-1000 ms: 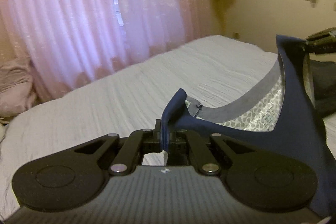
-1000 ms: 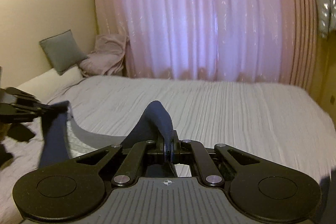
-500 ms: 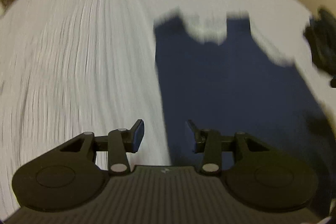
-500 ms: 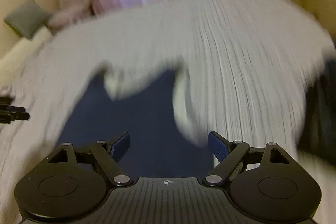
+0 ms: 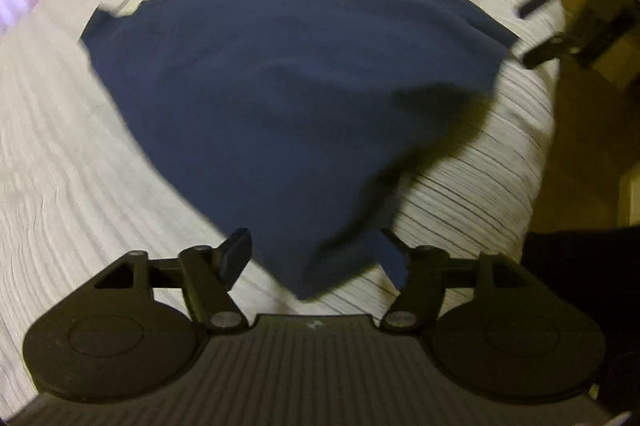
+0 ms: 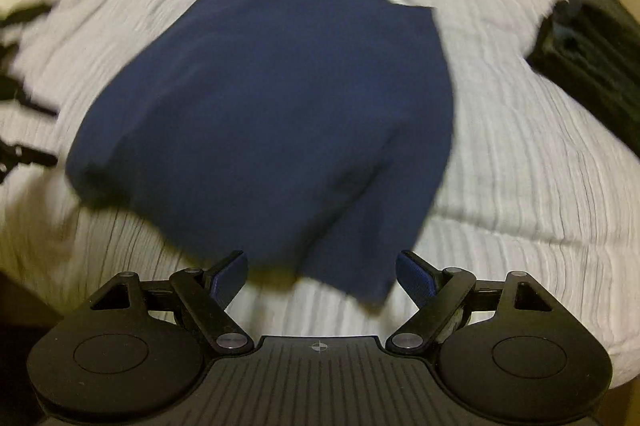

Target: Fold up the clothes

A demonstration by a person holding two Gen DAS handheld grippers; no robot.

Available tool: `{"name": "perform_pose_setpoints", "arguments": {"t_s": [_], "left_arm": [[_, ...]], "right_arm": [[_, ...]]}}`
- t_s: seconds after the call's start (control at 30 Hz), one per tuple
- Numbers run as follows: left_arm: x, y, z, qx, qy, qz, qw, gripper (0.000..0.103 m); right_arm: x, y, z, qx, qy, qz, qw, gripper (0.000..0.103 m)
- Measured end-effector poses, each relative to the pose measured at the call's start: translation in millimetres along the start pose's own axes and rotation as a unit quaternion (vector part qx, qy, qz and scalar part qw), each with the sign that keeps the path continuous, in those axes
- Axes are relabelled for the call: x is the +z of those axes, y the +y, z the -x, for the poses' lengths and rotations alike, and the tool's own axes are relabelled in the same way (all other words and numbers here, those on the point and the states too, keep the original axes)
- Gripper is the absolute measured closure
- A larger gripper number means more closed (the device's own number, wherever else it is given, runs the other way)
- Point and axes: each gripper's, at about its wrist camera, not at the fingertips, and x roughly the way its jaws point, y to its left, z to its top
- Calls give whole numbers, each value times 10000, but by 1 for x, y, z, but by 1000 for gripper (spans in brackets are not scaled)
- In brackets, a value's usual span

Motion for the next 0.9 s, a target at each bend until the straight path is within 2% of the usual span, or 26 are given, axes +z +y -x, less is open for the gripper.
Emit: {"name": "perform_pose_setpoints", "arguments": {"t_s": [0.1, 0.23, 0.33, 0.4, 0.43, 0.47, 0.57, 0.63, 0.7, 0.73, 0.9], "left_arm": [[2, -16, -11, 112, -40, -141, 9998, 37], [5, -35, -26, 342, -65, -212, 9992, 37], [4, -49, -49, 676, 132, -463, 9965, 37], [2, -49, -54, 931, 289, -453, 9942, 37], [0, -48, -55, 1045, 360, -420, 9930, 37], [0, -46, -55, 1131, 403, -359, 9921, 37], [3, -39, -52, 1298, 398, -191, 9906, 45], [8, -34, -46, 1271, 372, -85, 9912, 62], [13, -29, -39, 1237, 354, -3, 9917, 91], [16, -26, -34, 1220, 334, 22, 9920, 96], [31, -8, 10, 1231, 108, 160, 9922, 101]], "right_arm": [[-2, 25, -23, -233, 191, 686, 9972, 19], [1, 34, -56, -582, 298, 1638, 9843, 19], [9, 15, -64, -490, 150, 1681, 9844, 19], [18, -2, -64, -368, 34, 1534, 9875, 56], [23, -12, -63, -388, 49, 1472, 9883, 96], [27, -23, -60, -411, 28, 1332, 9902, 103], [42, -63, -42, -257, -197, 593, 9977, 103], [50, -82, -32, -205, -322, 316, 9988, 103], [54, -90, -24, -258, -396, 216, 9986, 103], [56, -94, -19, -292, -429, 179, 9985, 103], [63, -108, 1, -490, -592, 17, 9970, 103]]}}
